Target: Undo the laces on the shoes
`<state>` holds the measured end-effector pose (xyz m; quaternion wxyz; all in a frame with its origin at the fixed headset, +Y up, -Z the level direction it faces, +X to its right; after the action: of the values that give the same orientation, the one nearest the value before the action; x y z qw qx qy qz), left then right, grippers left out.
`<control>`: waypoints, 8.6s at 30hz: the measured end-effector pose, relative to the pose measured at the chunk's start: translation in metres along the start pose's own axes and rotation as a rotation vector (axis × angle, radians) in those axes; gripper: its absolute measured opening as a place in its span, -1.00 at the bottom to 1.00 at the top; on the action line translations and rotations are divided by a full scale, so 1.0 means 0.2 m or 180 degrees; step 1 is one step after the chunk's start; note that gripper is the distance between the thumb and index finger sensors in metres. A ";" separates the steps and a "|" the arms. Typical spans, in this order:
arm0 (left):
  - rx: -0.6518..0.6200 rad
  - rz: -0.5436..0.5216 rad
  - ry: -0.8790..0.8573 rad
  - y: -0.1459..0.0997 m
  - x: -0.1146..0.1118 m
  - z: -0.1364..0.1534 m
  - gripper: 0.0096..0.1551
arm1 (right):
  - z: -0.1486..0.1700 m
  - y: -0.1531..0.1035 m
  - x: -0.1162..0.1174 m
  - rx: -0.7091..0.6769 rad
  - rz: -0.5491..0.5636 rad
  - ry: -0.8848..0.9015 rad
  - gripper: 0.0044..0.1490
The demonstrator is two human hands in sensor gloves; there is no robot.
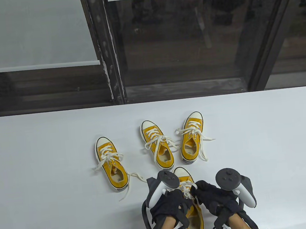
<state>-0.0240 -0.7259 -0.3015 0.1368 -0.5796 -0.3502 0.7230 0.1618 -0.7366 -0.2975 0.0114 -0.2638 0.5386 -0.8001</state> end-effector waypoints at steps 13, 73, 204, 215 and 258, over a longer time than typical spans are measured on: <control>-0.0142 -0.0151 -0.0281 0.00 0.01 0.05 -0.56 | -0.05 -0.10 -0.10 0.0277 0.1343 -0.1188 -0.14; -0.0150 -0.0397 -0.0128 -0.02 0.04 0.08 -0.57 | -0.03 -0.05 -0.01 0.0133 0.0580 -0.0372 -0.56; 0.0387 -0.1623 0.0624 -0.23 0.28 0.48 0.02 | -0.07 -0.11 0.23 0.1108 0.0298 -0.2303 -0.17; 0.0273 -0.1406 0.0533 -0.18 0.25 0.50 0.03 | -0.18 -0.17 0.21 0.0556 0.1018 -0.2592 -0.48; 0.0288 -0.1641 0.0949 -0.21 0.23 0.41 0.00 | -0.03 0.54 -0.87 0.1264 0.2603 -0.2219 -0.48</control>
<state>-0.1218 -0.6962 -0.3000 0.3915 -0.5646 -0.4293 0.5862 0.2798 -0.7246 -0.4637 0.5463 -0.2752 0.4005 -0.6822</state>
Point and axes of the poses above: the tracker on the back of each hand, its own z axis roughly to the little-finger side, its own y axis roughly from the wrist to the fingertips, x = y × z, the point moved 1 cm from there along y, roughly from the wrist to the fingertips, and after that the axes turned 13 degrees about y, right-handed, at the moved point
